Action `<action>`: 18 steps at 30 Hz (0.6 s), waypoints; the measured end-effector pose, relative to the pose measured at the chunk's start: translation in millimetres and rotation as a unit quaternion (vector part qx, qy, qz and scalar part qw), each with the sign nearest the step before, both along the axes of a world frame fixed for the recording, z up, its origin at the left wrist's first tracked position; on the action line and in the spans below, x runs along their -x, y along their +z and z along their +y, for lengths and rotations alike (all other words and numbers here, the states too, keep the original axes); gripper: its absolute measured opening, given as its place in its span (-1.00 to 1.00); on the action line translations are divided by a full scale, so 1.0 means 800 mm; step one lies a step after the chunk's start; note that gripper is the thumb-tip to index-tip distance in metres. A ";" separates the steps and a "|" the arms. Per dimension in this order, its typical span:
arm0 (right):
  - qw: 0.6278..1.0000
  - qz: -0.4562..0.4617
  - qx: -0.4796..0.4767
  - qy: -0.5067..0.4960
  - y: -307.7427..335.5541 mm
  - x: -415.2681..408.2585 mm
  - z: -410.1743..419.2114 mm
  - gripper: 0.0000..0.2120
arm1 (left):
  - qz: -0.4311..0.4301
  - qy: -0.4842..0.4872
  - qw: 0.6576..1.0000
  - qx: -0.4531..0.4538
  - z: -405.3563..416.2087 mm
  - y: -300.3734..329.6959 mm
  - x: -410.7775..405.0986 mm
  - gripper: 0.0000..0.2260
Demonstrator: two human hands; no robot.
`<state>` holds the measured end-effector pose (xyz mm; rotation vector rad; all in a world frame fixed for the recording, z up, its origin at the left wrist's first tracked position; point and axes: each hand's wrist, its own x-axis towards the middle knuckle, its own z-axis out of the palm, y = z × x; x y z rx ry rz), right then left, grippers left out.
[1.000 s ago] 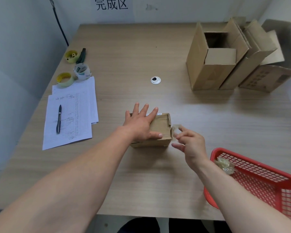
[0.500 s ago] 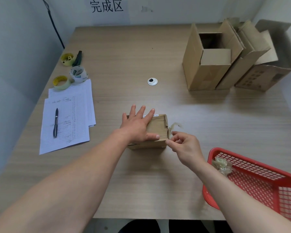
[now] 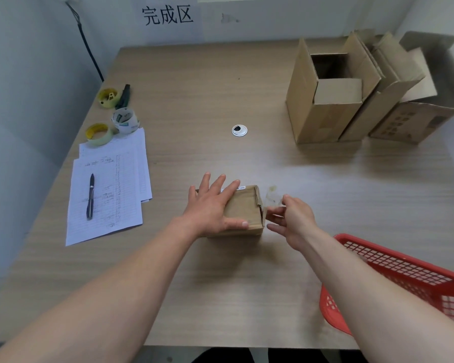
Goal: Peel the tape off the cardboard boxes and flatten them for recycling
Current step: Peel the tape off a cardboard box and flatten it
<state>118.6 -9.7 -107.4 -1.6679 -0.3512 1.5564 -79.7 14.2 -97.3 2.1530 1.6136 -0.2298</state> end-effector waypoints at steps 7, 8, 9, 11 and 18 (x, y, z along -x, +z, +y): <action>0.999 0.005 -0.025 -0.044 0.019 0.029 0.014 -0.85 | -0.064 0.021 0.992 -0.102 -0.015 0.009 0.017 0.19; 0.998 0.005 -0.030 -0.050 0.025 0.030 0.019 -0.80 | -0.100 0.022 0.987 -0.120 -0.016 0.009 0.020 0.15; 0.998 0.009 -0.034 -0.056 0.031 0.031 0.023 -0.75 | -0.132 0.029 0.982 -0.131 -0.018 0.009 0.023 0.12; 0.997 0.031 -0.041 -0.063 0.045 0.032 0.030 -0.64 | -0.167 0.054 0.975 -0.137 -0.024 0.007 0.029 0.08; 0.997 0.000 -0.071 0.041 0.056 0.054 0.039 -0.64 | -0.241 0.092 0.946 -0.196 -0.045 -0.010 0.035 0.27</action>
